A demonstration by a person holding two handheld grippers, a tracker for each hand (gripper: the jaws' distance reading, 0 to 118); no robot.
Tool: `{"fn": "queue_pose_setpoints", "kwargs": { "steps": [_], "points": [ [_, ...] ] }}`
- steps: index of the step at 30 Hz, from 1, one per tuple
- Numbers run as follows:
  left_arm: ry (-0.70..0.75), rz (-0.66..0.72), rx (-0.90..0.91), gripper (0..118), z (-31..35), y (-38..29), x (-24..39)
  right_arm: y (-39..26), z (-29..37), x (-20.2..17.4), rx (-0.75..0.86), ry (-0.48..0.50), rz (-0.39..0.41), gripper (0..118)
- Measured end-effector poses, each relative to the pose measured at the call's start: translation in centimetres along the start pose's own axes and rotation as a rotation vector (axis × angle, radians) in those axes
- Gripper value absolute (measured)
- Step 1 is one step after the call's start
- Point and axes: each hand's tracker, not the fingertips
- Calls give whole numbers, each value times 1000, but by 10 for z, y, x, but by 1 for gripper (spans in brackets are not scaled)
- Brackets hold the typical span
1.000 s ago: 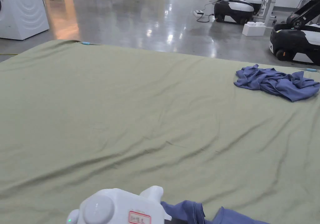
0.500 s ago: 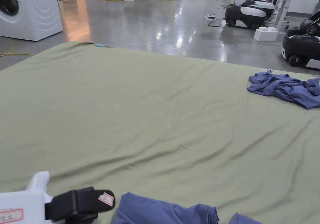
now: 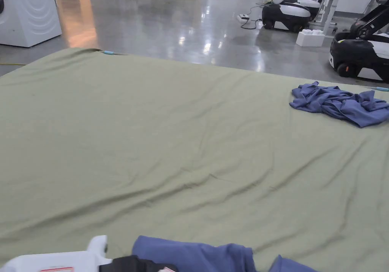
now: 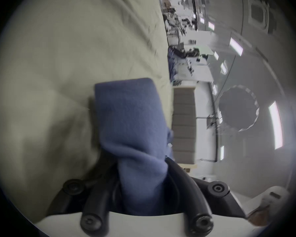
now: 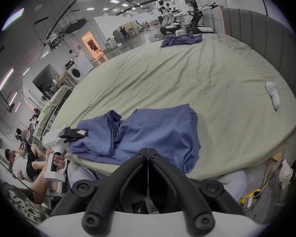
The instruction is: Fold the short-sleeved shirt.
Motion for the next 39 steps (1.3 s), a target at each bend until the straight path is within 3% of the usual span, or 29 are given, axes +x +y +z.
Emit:
{"fn": "queue_pose_setpoints", "kwargs": {
  "steps": [3,8,10,12,16,20,24,27,28,30,31,32,34,37,38,39],
  "points": [
    [42,-47,91,17,43,-3,15,1,2,2,8,2,-7,2],
    [384,-159,223,17,102,-2,49,0,0,6,15,-3,-14,2],
    [516,-240,196,17,100,-12,71,-2,-2,7,10,4,-20,2],
    [576,-355,174,17,80,-29,96,-5,-5,8,4,8,-26,2],
    [485,-493,76,17,11,-54,130,-8,-10,11,-15,25,-39,2],
    [529,-632,-67,17,-74,-73,128,-12,-5,16,-12,33,-47,2],
    [471,-616,-222,17,-145,-89,114,-15,3,25,2,11,-77,2],
    [587,-647,-206,19,-180,-101,112,-17,5,33,11,-8,-101,2],
    [603,-663,-187,26,-184,-104,113,-17,5,35,11,-9,-108,2],
    [478,-629,-193,77,-173,-104,120,-18,5,36,10,-6,-115,2],
    [387,-587,-222,94,-164,-104,124,-18,4,36,8,-4,-115,2],
    [322,-544,-235,99,-156,-104,127,-17,3,36,5,-2,-114,2],
    [242,-503,-253,99,-133,-101,132,-15,0,34,-1,4,-102,2],
    [249,-535,-254,96,-99,-94,133,-14,-1,31,-2,20,-87,2],
    [272,-543,-208,75,-88,-92,130,-14,-1,30,-2,27,-82,2],
    [313,-539,-133,41,-84,-91,128,-14,-1,30,-2,31,-78,2]
  ]
}}
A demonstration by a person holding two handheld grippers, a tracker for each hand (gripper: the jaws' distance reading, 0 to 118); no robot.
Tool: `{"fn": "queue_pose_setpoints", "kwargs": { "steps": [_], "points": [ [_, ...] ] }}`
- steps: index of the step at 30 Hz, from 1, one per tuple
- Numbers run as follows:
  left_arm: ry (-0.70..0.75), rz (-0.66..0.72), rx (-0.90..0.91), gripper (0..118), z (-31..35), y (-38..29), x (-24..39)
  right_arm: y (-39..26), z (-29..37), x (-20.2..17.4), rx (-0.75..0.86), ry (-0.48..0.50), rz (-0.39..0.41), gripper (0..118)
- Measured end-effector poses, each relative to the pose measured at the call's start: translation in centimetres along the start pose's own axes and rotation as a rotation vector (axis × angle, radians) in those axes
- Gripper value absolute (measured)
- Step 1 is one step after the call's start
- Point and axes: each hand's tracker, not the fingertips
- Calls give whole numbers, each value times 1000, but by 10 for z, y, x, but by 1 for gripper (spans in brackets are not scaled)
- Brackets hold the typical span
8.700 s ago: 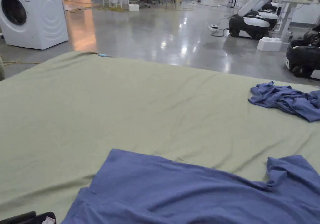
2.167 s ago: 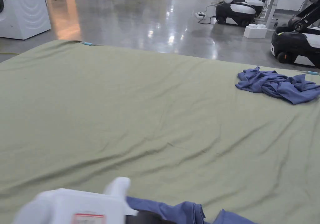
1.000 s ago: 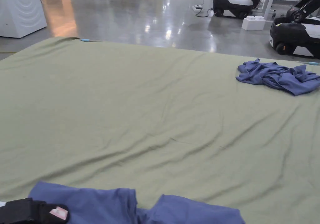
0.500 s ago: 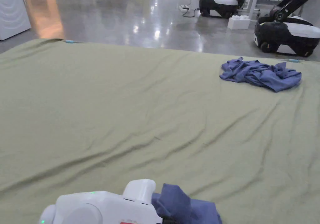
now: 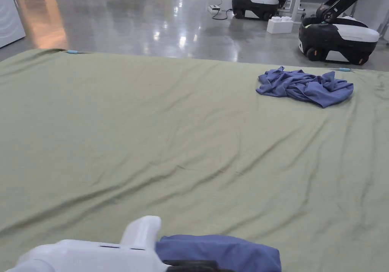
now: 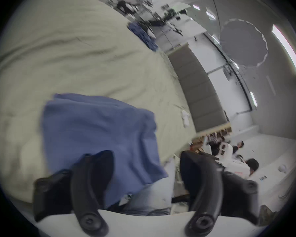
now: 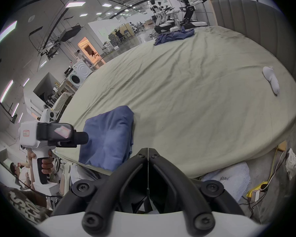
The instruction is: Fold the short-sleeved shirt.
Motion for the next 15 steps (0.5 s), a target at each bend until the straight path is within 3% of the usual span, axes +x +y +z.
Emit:
{"fn": "queue_pose_setpoints", "kwargs": {
  "steps": [1,3,7,15],
  "points": [
    [40,23,14,2,-1,2,-6,0,0,0,0,2,1,2],
    [118,117,7,0,-18,2,-20,-1,-1,0,-7,5,4,2],
    [38,131,-148,0,-74,-7,-26,-5,-2,4,-14,-8,-1,2],
    [-135,182,-125,0,-117,-1,-37,-4,-5,7,-22,-15,-28,2]
  ]
}}
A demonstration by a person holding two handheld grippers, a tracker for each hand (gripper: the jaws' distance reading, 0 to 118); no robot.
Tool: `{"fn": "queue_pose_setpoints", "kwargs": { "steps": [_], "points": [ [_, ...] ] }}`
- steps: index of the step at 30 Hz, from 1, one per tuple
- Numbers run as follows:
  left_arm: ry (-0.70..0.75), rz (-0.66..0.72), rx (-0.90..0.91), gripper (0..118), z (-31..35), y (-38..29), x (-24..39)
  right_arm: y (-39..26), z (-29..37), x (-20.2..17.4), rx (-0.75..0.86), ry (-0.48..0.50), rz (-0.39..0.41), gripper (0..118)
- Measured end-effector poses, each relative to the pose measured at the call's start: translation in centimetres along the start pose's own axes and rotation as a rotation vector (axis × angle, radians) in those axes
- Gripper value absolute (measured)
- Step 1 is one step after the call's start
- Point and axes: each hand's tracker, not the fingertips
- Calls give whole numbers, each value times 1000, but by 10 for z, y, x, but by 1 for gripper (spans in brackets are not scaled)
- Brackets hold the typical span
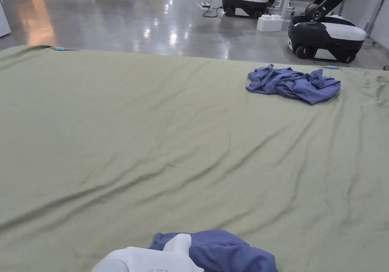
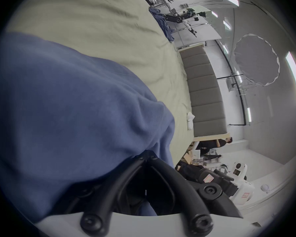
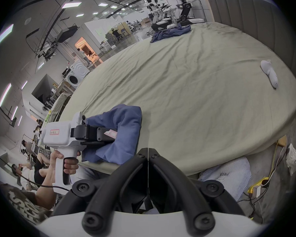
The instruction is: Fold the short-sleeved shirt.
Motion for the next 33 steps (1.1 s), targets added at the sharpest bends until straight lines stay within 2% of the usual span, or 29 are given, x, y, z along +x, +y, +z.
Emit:
{"fn": "queue_pose_setpoints", "kwargs": {
  "steps": [3,5,8,10,12,13,15,16,17,18,19,20,21,22,23,24,28,30,33],
  "points": [
    [-10,-13,19,0,15,-5,8,5,-7,-9,-11,20,20,2],
    [-75,-37,78,0,51,-15,16,14,-15,-23,0,63,52,2],
    [-167,-66,248,0,132,-33,19,29,-37,-56,11,233,114,2],
    [-141,-50,361,0,179,-39,11,35,-64,-75,-16,369,133,2],
    [-58,-16,473,0,206,-41,-2,38,-95,-89,-81,448,127,2],
    [-3,-25,521,0,212,-42,-8,39,-111,-93,-119,459,118,2],
    [71,-13,562,0,216,-44,-17,38,-139,-93,-172,412,102,2],
    [45,-17,553,0,213,-45,-22,35,-152,-91,-210,364,115,2],
    [14,-20,542,1,208,-45,-26,30,-166,-90,-270,261,143,2],
    [-24,-18,516,9,203,-44,-28,24,-178,-88,-330,195,172,2],
    [-59,-9,478,23,197,-42,-31,22,-183,-79,-296,339,118,2],
    [-92,-3,445,43,192,-41,-33,25,-181,-73,-271,378,27,2],
    [-110,6,402,53,182,-37,-35,29,-177,-71,-315,363,-27,2],
    [-98,5,353,53,172,-34,-36,30,-176,-70,-304,361,9,2],
    [-74,-4,292,87,159,-29,-38,28,-176,-73,-299,358,36,2],
    [-59,-15,251,102,146,-28,-40,27,-176,-74,-291,353,55,2],
    [49,-55,117,103,99,-20,-44,27,-176,-70,-293,370,37,2],
    [-67,-155,142,103,87,-18,-54,25,-176,-68,-289,383,36,2],
    [-34,-195,165,102,63,-11,-52,27,-172,-67,-280,397,40,2]
  ]
}}
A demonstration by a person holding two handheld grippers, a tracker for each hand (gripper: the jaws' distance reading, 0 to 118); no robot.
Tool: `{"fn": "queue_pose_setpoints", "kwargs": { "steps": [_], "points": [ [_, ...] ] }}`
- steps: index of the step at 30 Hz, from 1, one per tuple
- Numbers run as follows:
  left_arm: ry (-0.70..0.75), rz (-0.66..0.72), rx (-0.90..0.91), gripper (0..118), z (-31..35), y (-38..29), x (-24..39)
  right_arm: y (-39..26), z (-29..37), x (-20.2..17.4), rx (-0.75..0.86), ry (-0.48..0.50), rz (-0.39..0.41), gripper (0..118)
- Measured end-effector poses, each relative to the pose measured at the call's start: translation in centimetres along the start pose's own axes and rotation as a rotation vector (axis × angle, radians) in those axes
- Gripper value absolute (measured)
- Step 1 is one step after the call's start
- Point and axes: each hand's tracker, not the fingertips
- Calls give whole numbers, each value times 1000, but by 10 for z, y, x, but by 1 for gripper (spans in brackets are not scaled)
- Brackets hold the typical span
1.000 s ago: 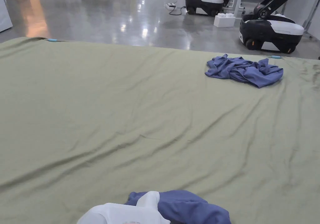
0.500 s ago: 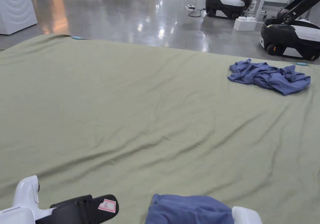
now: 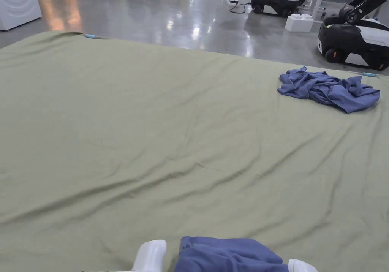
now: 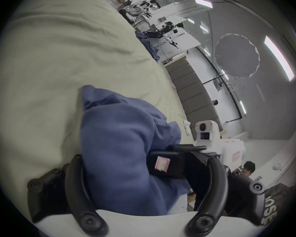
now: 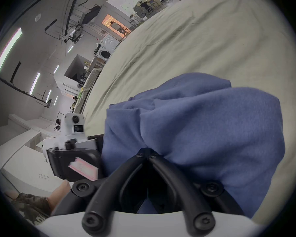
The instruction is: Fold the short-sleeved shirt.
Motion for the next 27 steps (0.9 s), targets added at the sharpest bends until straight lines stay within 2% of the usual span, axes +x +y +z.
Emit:
{"fn": "queue_pose_setpoints", "kwargs": {
  "steps": [1,2,3,4,6,7,11,16,20,24,27],
  "points": [
    [-13,-1,-5,101,-1,3,2,0,3,1,-1,6,-5,2],
    [-9,20,-29,87,1,8,4,1,10,0,-1,14,-13,2],
    [30,66,-42,52,6,11,3,0,18,-1,6,15,-23,2],
    [101,138,-45,30,14,15,-3,-3,28,-2,34,9,-32,2],
    [-4,286,-131,30,31,23,-29,-4,47,-4,76,-11,-34,2],
    [-21,292,-135,30,41,27,-35,-4,55,-5,89,-23,-34,2],
    [151,167,-100,30,102,54,-31,3,75,-11,162,-102,-60,2],
    [458,26,-129,30,194,83,-39,12,72,-29,185,-127,-43,2],
    [670,48,-129,30,263,102,-67,22,52,-52,144,-183,22,2],
    [867,0,-113,30,314,121,-94,30,26,-76,104,-189,63,2],
    [991,23,-105,30,347,135,-116,33,7,-97,33,-205,130,2]
  ]
}}
